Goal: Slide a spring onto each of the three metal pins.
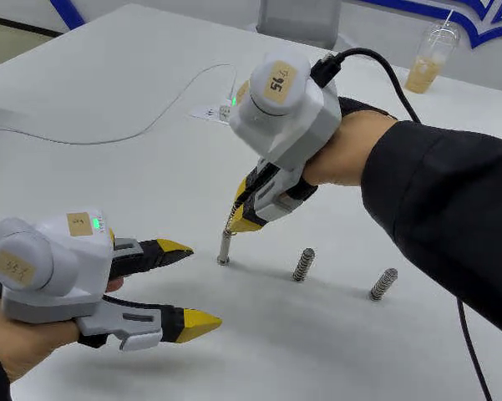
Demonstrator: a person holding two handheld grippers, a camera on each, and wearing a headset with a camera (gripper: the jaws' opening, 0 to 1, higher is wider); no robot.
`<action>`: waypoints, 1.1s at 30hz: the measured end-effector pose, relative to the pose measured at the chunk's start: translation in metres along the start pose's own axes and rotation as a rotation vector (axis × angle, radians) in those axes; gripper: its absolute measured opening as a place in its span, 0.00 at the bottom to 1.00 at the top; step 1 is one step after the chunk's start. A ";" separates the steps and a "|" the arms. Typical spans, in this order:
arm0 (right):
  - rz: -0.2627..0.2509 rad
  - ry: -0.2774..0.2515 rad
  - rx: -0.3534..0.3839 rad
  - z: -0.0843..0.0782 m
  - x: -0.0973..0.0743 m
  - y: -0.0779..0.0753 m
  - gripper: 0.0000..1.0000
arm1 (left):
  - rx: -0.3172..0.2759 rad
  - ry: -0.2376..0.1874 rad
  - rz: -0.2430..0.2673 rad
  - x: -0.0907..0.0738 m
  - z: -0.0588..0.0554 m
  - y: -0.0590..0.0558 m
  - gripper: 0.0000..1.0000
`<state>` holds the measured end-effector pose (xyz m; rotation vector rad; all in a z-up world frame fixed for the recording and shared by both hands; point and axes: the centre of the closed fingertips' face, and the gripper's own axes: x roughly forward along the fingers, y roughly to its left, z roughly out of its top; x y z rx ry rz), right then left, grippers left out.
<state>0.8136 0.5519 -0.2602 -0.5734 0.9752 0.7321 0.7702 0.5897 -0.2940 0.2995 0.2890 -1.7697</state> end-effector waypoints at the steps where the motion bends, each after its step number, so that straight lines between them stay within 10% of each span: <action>1: 0.000 0.002 0.000 0.000 0.001 -0.001 0.12 | -0.001 0.000 0.001 0.000 0.000 0.000 0.60; 33: 0.045 0.047 0.037 -0.009 0.034 -0.001 0.12 | -0.025 0.005 0.001 0.001 -0.009 0.003 0.59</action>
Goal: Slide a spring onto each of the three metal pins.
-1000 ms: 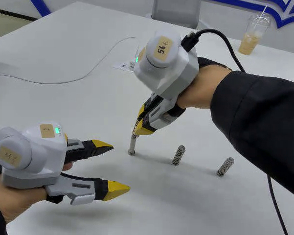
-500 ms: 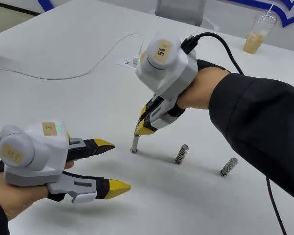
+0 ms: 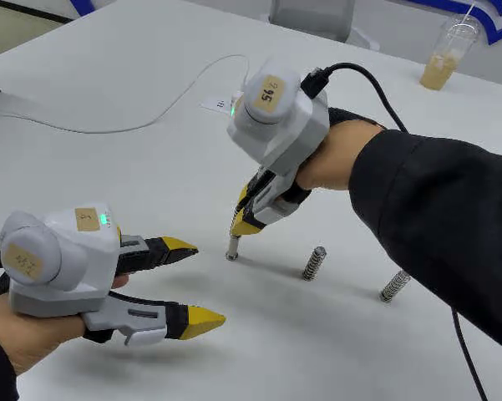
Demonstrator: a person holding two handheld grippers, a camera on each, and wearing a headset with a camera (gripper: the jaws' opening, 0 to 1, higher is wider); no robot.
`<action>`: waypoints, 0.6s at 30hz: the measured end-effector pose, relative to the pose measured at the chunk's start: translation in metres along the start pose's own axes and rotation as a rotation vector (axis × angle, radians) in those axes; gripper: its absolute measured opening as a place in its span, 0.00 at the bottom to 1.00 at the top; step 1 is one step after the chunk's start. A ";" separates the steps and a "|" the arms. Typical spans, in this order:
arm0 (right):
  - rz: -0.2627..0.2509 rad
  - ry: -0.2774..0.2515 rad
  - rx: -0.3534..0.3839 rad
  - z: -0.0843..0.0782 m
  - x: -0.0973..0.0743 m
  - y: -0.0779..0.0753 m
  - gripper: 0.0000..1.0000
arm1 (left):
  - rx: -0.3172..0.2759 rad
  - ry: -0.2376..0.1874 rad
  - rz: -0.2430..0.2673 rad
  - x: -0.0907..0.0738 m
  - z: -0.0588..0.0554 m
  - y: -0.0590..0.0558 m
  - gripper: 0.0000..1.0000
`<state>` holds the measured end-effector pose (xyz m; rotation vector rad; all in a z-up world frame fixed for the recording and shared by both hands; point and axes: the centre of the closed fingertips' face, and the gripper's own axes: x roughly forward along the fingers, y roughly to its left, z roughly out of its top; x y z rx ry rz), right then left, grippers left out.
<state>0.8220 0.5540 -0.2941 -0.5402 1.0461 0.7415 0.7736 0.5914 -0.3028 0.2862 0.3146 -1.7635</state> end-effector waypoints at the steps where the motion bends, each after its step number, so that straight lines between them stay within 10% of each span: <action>1: -0.002 0.008 -0.005 -0.001 0.001 0.000 0.12 | 0.000 0.000 0.000 0.000 0.000 0.000 0.59; 18: 0.012 0.040 0.020 -0.012 0.024 -0.003 0.13 | -0.004 0.006 0.005 -0.001 -0.001 0.002 0.59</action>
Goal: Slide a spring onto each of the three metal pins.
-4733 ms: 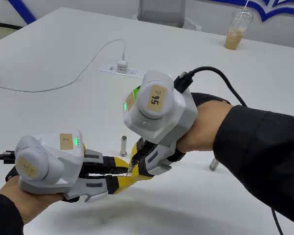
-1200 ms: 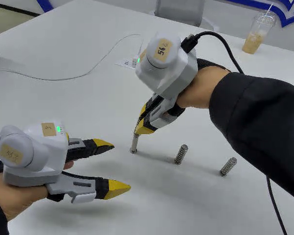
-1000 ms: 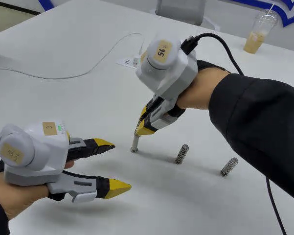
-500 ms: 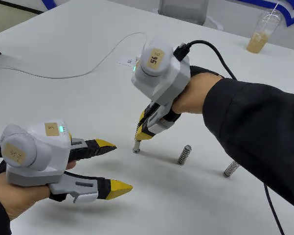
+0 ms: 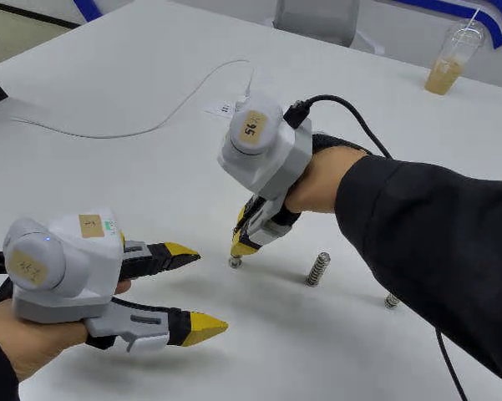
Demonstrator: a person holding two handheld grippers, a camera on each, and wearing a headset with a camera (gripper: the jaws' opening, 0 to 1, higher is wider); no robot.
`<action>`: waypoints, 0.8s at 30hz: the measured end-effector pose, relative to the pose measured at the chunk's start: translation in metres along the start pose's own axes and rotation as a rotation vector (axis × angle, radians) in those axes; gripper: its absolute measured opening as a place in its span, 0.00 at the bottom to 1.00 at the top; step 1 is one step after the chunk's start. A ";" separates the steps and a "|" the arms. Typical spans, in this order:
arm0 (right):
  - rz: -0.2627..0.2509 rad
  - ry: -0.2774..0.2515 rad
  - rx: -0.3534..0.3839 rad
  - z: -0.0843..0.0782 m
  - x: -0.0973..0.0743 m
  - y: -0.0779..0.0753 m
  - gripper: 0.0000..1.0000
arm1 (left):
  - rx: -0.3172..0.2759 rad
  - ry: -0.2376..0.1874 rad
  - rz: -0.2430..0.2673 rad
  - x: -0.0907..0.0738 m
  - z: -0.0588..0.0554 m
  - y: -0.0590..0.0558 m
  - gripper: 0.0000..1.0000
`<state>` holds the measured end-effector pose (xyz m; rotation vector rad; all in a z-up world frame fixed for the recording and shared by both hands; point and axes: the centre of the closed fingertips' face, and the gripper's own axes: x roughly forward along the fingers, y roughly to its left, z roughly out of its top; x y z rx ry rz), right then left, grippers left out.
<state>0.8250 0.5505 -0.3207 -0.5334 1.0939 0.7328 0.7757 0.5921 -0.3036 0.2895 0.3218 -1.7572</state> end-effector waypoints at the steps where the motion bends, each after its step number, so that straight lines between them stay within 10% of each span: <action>1: 0.000 0.003 0.000 -0.001 0.001 0.000 0.13 | 0.000 0.001 0.001 0.000 0.000 0.000 0.59; 24: 0.000 0.012 0.007 -0.005 0.014 -0.002 0.15 | -0.007 -0.002 0.006 -0.001 -0.001 0.002 0.59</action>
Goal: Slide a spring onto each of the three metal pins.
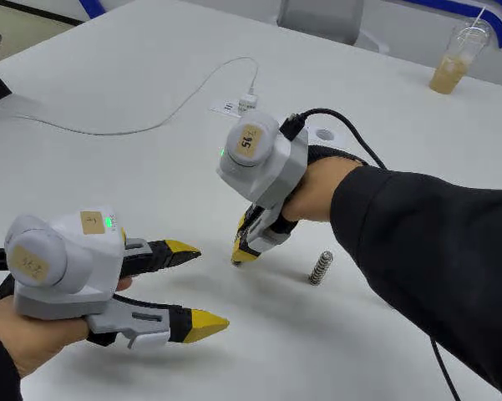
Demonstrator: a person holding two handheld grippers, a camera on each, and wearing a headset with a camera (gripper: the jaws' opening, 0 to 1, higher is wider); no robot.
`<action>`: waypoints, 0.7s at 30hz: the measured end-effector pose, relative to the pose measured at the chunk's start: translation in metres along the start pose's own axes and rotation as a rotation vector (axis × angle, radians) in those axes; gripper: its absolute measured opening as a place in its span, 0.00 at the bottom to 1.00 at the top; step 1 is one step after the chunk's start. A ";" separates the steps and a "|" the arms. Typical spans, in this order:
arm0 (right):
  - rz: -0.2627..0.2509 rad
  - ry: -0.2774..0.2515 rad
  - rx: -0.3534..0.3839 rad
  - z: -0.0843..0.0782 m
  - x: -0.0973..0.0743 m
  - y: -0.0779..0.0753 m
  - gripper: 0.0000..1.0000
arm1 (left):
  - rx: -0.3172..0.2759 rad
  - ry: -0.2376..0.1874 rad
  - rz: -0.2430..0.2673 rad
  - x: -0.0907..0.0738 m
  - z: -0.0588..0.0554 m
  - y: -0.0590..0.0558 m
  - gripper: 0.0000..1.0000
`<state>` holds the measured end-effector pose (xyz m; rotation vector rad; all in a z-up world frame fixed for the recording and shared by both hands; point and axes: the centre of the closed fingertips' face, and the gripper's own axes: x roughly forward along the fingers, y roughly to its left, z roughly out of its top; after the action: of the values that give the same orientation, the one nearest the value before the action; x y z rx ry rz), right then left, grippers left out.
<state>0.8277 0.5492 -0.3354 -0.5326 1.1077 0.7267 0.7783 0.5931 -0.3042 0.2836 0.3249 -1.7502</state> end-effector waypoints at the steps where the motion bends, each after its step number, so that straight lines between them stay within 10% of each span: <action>1: -0.002 0.000 -0.001 0.000 -0.001 0.000 0.15 | 0.001 0.001 0.000 0.000 0.000 0.000 0.59; 21: -0.020 -0.040 0.045 -0.009 -0.014 -0.005 0.34 | 0.004 0.002 0.002 0.001 0.003 0.000 0.60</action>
<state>0.8223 0.5364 -0.3253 -0.4884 1.0772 0.6909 0.7778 0.5912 -0.3020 0.2886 0.3223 -1.7485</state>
